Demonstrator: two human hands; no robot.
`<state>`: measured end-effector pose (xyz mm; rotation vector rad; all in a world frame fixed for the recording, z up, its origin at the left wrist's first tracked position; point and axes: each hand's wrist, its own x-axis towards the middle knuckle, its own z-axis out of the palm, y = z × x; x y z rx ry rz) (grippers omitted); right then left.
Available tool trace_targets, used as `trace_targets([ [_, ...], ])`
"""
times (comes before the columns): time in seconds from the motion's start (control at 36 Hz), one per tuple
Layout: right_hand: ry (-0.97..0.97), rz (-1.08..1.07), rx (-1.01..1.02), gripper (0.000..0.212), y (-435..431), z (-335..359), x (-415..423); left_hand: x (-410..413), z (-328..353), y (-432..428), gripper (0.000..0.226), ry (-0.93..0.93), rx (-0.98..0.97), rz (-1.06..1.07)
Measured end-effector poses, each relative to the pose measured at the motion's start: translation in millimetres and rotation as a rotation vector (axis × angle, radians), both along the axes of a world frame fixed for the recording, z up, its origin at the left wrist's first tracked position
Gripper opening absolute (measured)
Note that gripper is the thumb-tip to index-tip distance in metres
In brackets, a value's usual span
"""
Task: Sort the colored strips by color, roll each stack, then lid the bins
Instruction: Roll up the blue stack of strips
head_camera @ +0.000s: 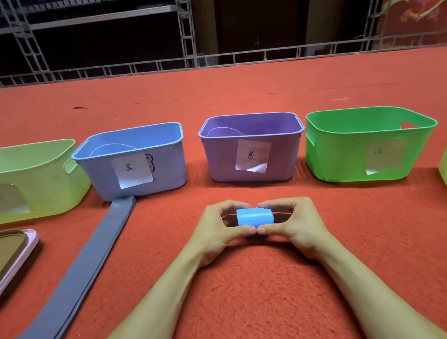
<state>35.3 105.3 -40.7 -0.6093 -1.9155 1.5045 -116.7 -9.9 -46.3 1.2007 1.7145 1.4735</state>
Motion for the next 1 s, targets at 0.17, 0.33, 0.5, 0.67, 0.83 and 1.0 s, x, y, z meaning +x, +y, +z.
trace_targets([
  [0.17, -0.064, 0.005, 0.01, 0.048, -7, 2, 0, -1, 5, -12, 0.047, 0.116, -0.066, 0.023],
  [0.33, -0.069, 0.019, 0.037, 0.048, -29, 10, -15, -12, 22, -41, 0.048, 0.156, -0.102, 0.083],
  [0.5, 0.022, 0.097, 0.074, 0.045, -59, 51, -66, -112, 33, -63, 0.066, 0.084, -0.164, 0.207],
  [0.67, 0.119, 0.138, 0.107, 0.047, -73, 103, -126, -103, 118, -98, 0.045, 0.178, 0.022, 0.265],
  [0.83, 0.154, 0.163, 0.144, 0.046, -64, 147, -178, -157, 161, -91, 0.038, 0.221, 0.045, 0.27],
  [1.0, 0.084, 0.217, 0.183, 0.051, -31, 165, -235, -210, 175, -69, 0.038, 0.172, 0.062, 0.284],
])
